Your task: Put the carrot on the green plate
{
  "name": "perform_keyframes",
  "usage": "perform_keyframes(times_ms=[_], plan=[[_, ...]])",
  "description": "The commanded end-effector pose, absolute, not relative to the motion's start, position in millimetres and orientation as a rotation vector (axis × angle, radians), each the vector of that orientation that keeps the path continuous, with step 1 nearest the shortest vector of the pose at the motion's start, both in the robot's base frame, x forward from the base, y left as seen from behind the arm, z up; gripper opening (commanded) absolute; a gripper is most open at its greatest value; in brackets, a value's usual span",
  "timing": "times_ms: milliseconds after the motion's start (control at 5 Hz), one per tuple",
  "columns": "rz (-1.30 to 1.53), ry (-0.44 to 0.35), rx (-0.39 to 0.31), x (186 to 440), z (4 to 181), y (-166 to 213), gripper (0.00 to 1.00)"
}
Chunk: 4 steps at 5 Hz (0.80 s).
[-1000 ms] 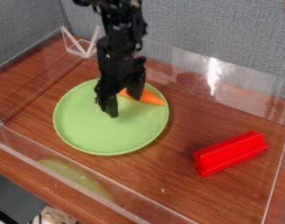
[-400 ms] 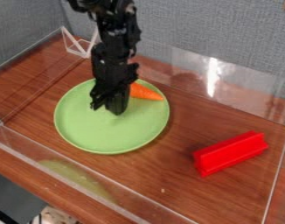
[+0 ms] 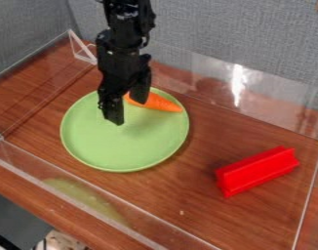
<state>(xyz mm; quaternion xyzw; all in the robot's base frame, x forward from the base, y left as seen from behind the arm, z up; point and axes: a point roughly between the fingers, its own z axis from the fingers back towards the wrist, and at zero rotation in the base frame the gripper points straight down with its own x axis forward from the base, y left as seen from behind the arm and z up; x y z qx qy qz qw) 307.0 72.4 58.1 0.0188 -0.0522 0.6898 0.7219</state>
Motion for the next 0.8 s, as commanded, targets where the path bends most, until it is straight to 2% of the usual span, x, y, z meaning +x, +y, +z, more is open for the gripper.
perform_keyframes(times_ms=[0, 200, 400, 600], plan=[[1.587, -0.162, 0.017, 323.2, 61.3, 70.0, 1.0], [1.661, -0.159, 0.024, 328.7, 51.1, 68.6, 0.0], [1.631, -0.164, 0.022, 322.8, 64.2, 63.3, 0.0], [1.595, -0.178, 0.031, 314.5, 88.6, 56.6, 0.0]])
